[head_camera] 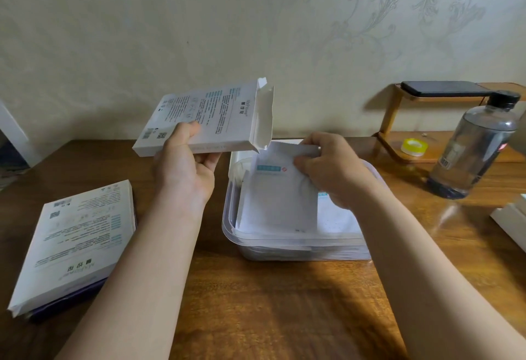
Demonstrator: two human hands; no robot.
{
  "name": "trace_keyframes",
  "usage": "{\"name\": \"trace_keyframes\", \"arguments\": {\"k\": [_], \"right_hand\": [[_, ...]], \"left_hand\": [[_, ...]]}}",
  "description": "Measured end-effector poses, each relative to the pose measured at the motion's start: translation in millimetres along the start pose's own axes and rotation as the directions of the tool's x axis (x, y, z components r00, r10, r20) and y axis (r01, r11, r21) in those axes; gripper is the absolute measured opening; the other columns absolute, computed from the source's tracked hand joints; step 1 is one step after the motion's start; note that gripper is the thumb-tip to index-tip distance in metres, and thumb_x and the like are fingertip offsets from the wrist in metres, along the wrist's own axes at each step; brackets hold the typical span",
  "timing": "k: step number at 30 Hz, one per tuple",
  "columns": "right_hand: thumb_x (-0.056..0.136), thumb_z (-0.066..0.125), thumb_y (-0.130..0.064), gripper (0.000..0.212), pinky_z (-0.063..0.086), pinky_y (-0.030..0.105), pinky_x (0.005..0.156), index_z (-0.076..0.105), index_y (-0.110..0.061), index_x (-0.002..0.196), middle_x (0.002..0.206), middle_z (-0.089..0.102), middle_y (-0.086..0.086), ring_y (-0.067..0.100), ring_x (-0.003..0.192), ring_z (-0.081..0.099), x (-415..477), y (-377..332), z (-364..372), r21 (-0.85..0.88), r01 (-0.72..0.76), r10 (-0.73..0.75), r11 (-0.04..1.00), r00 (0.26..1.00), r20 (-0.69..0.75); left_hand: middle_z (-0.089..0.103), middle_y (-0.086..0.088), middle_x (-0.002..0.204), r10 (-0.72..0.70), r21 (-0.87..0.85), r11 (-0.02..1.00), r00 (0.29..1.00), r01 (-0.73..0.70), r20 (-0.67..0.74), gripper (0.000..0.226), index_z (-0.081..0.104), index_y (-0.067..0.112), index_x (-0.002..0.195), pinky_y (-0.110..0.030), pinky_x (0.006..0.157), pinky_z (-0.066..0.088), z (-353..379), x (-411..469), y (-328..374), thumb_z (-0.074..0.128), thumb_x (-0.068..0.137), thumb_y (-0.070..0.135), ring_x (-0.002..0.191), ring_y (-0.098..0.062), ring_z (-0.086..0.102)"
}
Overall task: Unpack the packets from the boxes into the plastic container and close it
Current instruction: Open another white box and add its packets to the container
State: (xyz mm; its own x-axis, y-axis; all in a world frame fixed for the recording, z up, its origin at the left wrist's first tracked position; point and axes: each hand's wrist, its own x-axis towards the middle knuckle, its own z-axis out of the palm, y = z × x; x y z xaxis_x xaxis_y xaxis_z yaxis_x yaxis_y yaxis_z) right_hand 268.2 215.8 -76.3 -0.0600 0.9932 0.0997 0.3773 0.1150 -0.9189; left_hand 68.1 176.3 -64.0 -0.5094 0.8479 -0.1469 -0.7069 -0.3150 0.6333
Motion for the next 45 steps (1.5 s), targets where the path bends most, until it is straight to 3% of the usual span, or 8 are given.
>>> {"name": "trace_keyframes", "arguments": {"k": [3, 5, 9, 16, 21, 29, 41, 45], "right_hand": [[0.080, 0.074, -0.013, 0.012, 0.061, 0.052, 0.074, 0.068, -0.017, 0.090, 0.092, 0.072, 0.013, 0.032, 0.084, 0.071, -4.2, -2.0, 4.6, -0.077, 0.008, 0.002, 0.997, 0.993, 0.122], [0.082, 0.079, -0.022, 0.030, 0.060, 0.041, 0.080, 0.066, -0.016, 0.108, 0.103, 0.069, 0.004, 0.024, 0.090, 0.067, -6.7, -5.3, 2.4, -0.294, 0.083, -0.025, 0.952, 0.980, 0.196], [0.083, 0.079, -0.036, 0.063, 0.045, 0.029, 0.087, 0.052, -0.018, 0.137, 0.124, 0.056, 0.004, 0.022, 0.109, 0.054, -13.2, -15.3, -1.7, -0.676, 0.289, -0.152, 0.677, 0.955, 0.256], [0.077, 0.076, -0.058, 0.076, 0.036, 0.041, 0.109, 0.050, -0.030, 0.143, 0.151, 0.040, -0.002, 0.024, 0.138, 0.037, -28.2, -24.7, 11.3, -0.696, 0.467, -0.112, 0.546, 0.864, 0.491], [0.082, 0.065, -0.066, 0.081, 0.036, 0.036, 0.111, 0.037, -0.033, 0.151, 0.151, 0.042, -0.007, 0.019, 0.136, 0.041, -26.1, -12.7, 19.2, -0.641, 0.497, 0.003, 0.585, 0.789, 0.615], [0.078, 0.046, -0.084, 0.090, 0.018, 0.054, 0.120, 0.013, -0.048, 0.154, 0.164, 0.017, -0.004, 0.027, 0.150, 0.017, -21.9, 4.3, 32.6, -0.692, 0.509, 0.044, 0.512, 0.789, 0.613], [0.087, 0.034, -0.078, 0.085, 0.001, 0.061, 0.121, -0.005, -0.046, 0.155, 0.167, -0.004, -0.006, 0.028, 0.154, -0.005, -19.6, 7.6, 39.9, -0.705, 0.574, 0.125, 0.416, 0.732, 0.669], [0.084, 0.043, -0.079, 0.092, 0.006, 0.062, 0.120, -0.001, -0.044, 0.156, 0.167, 0.003, -0.007, 0.026, 0.154, 0.002, -21.3, 1.3, 34.0, -0.670, 0.552, 0.061, 0.497, 0.747, 0.662]], "left_hand": [[0.075, -0.008, 0.109, -0.007, 0.001, 1.000, 1.000, 0.007, 0.019, 0.034, 0.058, 0.024, 0.117, -0.030, 0.065, 0.061, 0.7, 0.5, -1.6, 0.070, 0.091, 0.005, 0.094, -0.022, 0.077], [0.076, -0.007, 0.107, -0.013, 0.018, 1.000, 0.999, 0.012, 0.037, 0.032, 0.060, 0.023, 0.116, -0.029, 0.063, 0.060, 1.0, 0.8, -3.3, 0.069, 0.092, 0.005, 0.090, -0.021, 0.078], [0.077, -0.007, 0.109, -0.017, 0.038, 0.999, 0.997, 0.014, 0.073, 0.037, 0.061, 0.023, 0.124, -0.029, 0.063, 0.060, 0.6, 1.8, -4.8, 0.068, 0.092, 0.006, 0.089, -0.020, 0.078], [0.077, -0.008, 0.109, -0.019, 0.032, 0.999, 0.996, 0.016, 0.090, 0.038, 0.060, 0.022, 0.124, -0.031, 0.066, 0.061, -0.4, 1.8, -5.0, 0.070, 0.091, 0.006, 0.091, -0.021, 0.078], [0.076, -0.008, 0.110, -0.020, 0.036, 0.999, 0.996, 0.017, 0.089, 0.031, 0.062, 0.023, 0.116, -0.031, 0.068, 0.062, 1.0, 1.4, -5.0, 0.068, 0.092, 0.005, 0.095, -0.022, 0.077], [0.077, -0.008, 0.109, -0.025, 0.056, 0.998, 0.994, 0.019, 0.102, 0.035, 0.062, 0.020, 0.122, -0.029, 0.065, 0.060, 0.8, 2.8, -8.7, 0.068, 0.091, 0.005, 0.094, -0.022, 0.077], [0.076, -0.011, 0.114, -0.029, 0.080, 0.997, 0.987, 0.016, 0.159, 0.041, 0.061, 0.017, 0.130, -0.030, 0.062, 0.060, 3.9, 2.9, -18.0, 0.068, 0.091, 0.005, 0.096, -0.025, 0.077], [0.076, -0.011, 0.115, -0.052, 0.109, 0.993, 0.984, 0.033, 0.170, 0.037, 0.062, 0.017, 0.127, -0.031, 0.063, 0.061, 6.7, -1.6, -24.0, 0.067, 0.092, 0.005, 0.097, -0.025, 0.077]]}}
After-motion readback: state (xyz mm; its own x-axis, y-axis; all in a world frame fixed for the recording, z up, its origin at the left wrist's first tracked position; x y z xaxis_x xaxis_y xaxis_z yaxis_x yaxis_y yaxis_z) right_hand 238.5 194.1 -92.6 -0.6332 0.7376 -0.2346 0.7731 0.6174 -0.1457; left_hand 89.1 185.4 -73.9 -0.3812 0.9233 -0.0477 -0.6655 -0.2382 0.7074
